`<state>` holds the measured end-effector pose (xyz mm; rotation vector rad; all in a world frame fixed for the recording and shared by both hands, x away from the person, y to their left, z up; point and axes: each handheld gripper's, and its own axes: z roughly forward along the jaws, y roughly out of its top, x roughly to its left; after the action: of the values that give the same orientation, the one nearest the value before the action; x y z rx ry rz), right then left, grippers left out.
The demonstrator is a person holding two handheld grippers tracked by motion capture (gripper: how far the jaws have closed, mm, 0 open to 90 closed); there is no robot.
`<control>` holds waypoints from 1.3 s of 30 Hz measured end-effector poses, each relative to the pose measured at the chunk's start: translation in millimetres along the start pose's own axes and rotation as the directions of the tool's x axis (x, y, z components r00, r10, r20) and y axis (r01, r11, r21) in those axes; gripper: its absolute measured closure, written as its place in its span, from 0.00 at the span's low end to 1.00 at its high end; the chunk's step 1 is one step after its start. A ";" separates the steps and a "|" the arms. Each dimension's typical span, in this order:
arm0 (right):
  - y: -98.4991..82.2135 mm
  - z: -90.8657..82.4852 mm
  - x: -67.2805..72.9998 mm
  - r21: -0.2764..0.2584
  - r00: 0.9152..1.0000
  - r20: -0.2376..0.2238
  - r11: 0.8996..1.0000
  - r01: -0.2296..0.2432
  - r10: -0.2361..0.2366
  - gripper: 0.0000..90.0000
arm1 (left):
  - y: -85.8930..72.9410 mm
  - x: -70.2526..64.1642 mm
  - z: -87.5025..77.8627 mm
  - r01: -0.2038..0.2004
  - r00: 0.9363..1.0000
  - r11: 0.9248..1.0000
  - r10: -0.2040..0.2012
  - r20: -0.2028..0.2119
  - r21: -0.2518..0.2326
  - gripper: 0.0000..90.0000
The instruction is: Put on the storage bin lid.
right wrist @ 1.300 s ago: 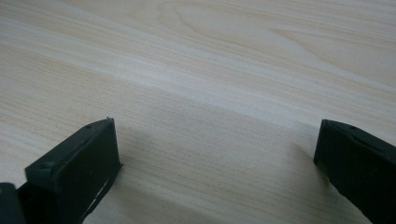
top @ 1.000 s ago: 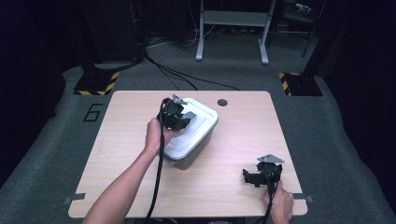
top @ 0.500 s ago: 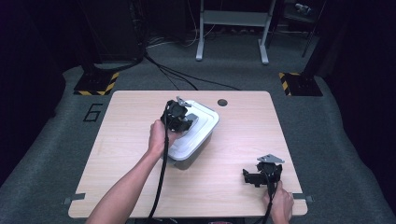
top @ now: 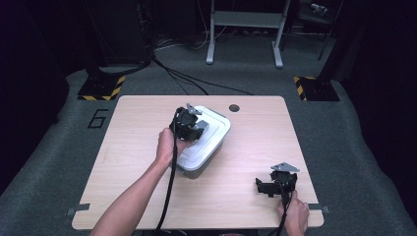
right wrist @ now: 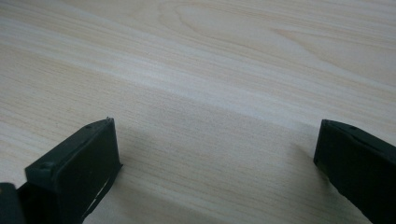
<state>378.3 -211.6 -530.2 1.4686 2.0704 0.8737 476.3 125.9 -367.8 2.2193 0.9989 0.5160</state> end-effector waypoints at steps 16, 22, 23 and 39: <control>0.0 0.0 0.0 -0.001 1.000 0.000 1.000 0.000 0.000 0.00 | -22.0 38.5 -52.3 0.076 0.997 0.994 -0.078 -0.028 -0.079 0.21; 0.0 0.0 0.0 0.000 1.000 0.000 1.000 0.000 0.000 0.00 | -46.1 58.6 -74.5 0.091 0.993 0.992 -0.097 -0.073 -0.083 0.19; 0.0 -0.1 0.0 0.000 1.000 0.000 1.000 -0.001 0.001 0.00 | -51.4 61.9 -77.7 0.095 0.992 0.992 -0.101 -0.076 -0.081 0.19; 0.0 0.0 0.0 -0.001 1.000 0.000 1.000 -0.001 0.001 0.00 | -149.9 92.9 -75.4 0.224 0.957 0.972 -0.233 -0.175 -0.070 0.17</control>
<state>378.3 -211.6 -530.2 1.4687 2.0695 0.8750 414.4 302.6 -409.3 2.0058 1.3046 0.6390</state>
